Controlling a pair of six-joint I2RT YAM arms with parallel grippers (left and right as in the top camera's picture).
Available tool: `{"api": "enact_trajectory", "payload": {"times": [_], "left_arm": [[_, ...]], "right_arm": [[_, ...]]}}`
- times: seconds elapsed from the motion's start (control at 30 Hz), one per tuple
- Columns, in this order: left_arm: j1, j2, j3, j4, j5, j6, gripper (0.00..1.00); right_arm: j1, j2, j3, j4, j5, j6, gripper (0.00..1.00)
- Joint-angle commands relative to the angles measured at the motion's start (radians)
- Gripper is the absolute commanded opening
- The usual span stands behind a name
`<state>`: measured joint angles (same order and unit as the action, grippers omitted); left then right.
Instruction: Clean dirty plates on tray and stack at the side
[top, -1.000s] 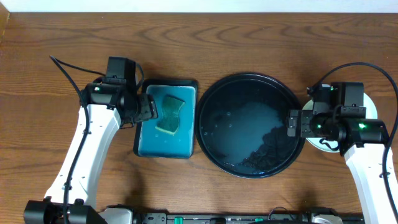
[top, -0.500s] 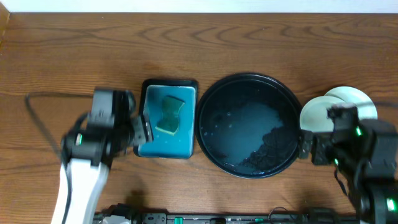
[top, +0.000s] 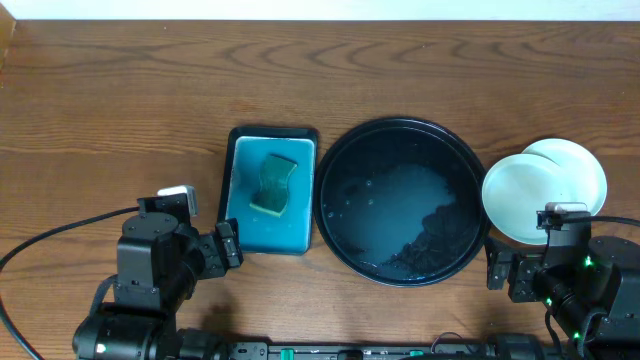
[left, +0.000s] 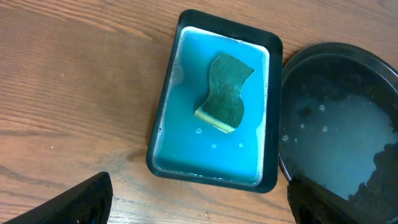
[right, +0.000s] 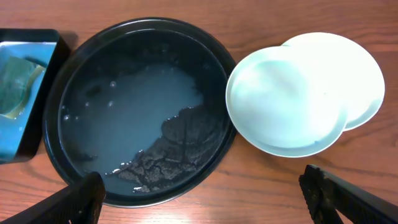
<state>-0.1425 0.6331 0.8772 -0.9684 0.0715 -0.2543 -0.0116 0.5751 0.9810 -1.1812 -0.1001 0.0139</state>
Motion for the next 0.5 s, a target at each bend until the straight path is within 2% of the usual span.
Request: {"api": "enact_trajectory", "payload": {"times": [0.0, 0.47], "left_arm": [[-0.004, 0.001, -0.008, 0.001, -0.011, 0.006, 0.90], [-0.004, 0.001, -0.008, 0.001, -0.011, 0.006, 0.91]], "right_arm": [[0.009, -0.001, 0.011, 0.005, 0.006, -0.011, 0.99], [0.009, -0.001, 0.011, -0.028, 0.006, -0.012, 0.99]]}}
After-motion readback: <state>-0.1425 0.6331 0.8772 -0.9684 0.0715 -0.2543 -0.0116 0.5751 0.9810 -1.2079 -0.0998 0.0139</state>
